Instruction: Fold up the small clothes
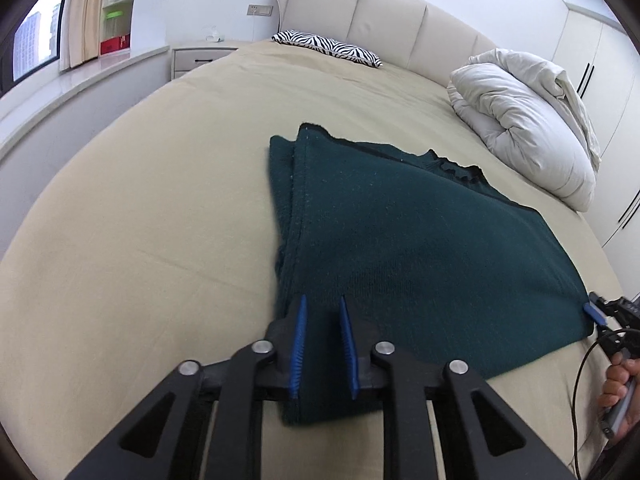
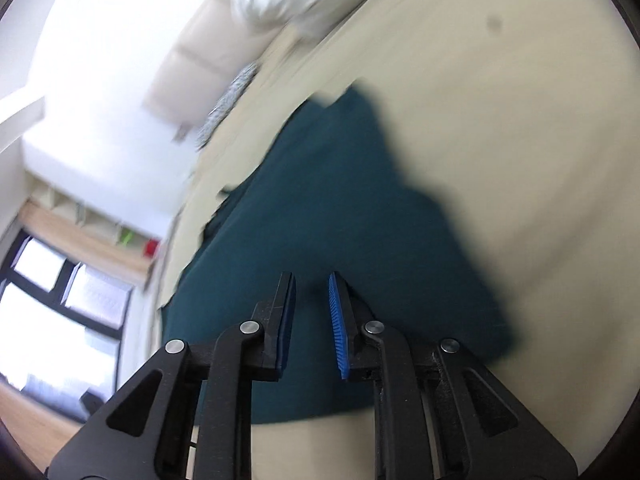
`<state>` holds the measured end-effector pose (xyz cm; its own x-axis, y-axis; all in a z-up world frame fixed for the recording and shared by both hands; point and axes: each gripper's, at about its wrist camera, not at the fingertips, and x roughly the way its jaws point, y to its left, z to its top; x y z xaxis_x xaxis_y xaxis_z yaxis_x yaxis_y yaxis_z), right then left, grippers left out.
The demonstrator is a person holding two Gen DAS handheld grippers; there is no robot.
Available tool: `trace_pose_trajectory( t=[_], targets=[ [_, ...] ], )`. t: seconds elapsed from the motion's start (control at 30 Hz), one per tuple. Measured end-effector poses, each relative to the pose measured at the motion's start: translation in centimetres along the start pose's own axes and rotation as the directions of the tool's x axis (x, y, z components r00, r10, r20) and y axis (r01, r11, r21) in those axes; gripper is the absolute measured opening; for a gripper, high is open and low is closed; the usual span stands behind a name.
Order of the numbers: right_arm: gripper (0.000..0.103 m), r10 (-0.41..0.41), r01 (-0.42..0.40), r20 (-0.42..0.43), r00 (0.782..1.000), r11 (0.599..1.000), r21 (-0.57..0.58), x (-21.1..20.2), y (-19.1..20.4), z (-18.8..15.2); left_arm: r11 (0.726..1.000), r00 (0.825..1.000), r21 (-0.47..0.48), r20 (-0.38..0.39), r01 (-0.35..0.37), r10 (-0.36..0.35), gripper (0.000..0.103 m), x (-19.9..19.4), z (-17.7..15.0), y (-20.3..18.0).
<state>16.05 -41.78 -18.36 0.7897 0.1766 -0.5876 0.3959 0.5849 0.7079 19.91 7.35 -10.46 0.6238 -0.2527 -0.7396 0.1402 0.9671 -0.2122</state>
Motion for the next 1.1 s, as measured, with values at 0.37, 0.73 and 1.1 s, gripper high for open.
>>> trace_pose_trajectory(
  t=[0.37, 0.73, 1.1],
  targets=[
    [0.022, 0.168, -0.227, -0.219, 0.961, 0.934, -0.276, 8.9, 16.5, -4.3, 0.991, 0.994, 0.089, -0.037, -0.103, 0.106, 0.04, 3.9, 3.0, -4.2],
    [0.019, 0.161, -0.196, -0.234, 0.959, 0.971, -0.138, 12.7, 10.4, -4.8, 0.985, 0.992, 0.128, -0.038, -0.118, 0.124, 0.041, 5.1, 2.7, -4.2],
    [0.022, -0.006, 0.007, 0.042, 0.999, 0.999, -0.039, 2.2, -1.1, 1.8, 0.985, 0.992, 0.125, -0.042, -0.117, 0.123, 0.041, 5.2, 2.5, -4.3]
  ],
)
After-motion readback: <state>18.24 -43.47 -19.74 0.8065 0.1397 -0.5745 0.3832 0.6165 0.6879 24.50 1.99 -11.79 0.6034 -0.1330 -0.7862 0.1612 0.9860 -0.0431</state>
